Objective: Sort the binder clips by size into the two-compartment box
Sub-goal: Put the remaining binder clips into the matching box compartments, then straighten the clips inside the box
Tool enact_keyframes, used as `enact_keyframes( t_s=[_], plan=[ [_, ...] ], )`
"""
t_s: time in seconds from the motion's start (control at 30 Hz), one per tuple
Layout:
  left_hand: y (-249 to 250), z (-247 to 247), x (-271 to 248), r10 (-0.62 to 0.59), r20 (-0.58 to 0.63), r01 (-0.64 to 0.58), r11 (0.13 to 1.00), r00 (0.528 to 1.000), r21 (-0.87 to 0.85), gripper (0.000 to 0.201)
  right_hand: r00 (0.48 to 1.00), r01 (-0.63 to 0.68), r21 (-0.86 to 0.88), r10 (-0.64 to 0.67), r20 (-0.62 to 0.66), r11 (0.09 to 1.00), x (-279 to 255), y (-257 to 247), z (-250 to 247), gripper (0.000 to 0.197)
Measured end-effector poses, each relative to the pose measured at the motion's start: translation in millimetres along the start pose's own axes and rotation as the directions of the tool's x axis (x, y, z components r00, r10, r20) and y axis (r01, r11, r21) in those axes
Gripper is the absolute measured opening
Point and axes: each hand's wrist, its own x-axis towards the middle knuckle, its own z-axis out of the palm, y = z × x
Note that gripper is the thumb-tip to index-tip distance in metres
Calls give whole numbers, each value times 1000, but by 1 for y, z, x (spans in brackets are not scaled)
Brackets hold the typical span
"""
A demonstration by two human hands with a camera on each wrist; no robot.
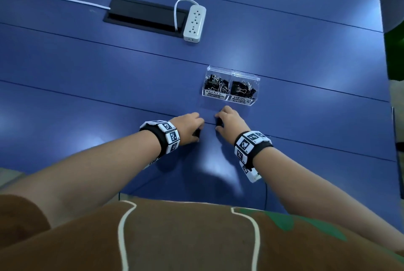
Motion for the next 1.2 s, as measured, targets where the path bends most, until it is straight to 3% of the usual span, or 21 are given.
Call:
enact_keyframes(
  t_s=[0.13,0.23,0.33,0.43,0.5,0.57,0.73,0.9,1.0,1.1,1.2],
  plan=[
    [2,1,0,29,11,-28,1000,1000,-10,30,1000,-15,65,16,-14,998,-5,5,2,26],
    [12,-7,4,56,-82,-62,995,995,-82,24,982,-55,270,100,-158,961,-10,12,-13,21],
    [27,-26,18,22,-234,-95,948,972,-305,21,900,-47,453,234,-367,890,-11,24,-42,18],
    [45,-50,44,11,-348,-165,894,937,-417,28,816,-24,526,321,-481,850,-8,38,-69,17],
    [55,-67,63,-2,-400,-191,875,917,-444,31,789,-23,524,337,-514,851,-4,45,-80,14],
    [64,-83,79,-25,-425,-195,863,905,-465,29,796,-46,478,321,-513,877,1,50,-84,13],
    [73,-93,101,-39,-433,-121,935,900,-334,19,880,-142,241,234,-413,960,7,57,-74,11],
    [67,-77,111,-2,-421,-99,971,907,-218,16,879,-111,138,161,-448,984,9,60,-68,22],
    [65,-74,118,61,-417,-90,995,907,-51,12,889,-111,100,144,-435,989,11,64,-66,29],
    [62,-66,122,157,-419,-117,986,894,120,16,894,-112,132,158,-420,985,12,65,-67,28],
    [61,-62,116,188,-439,-131,979,879,157,17,856,-91,323,239,-458,942,17,69,-75,19]
  ],
)
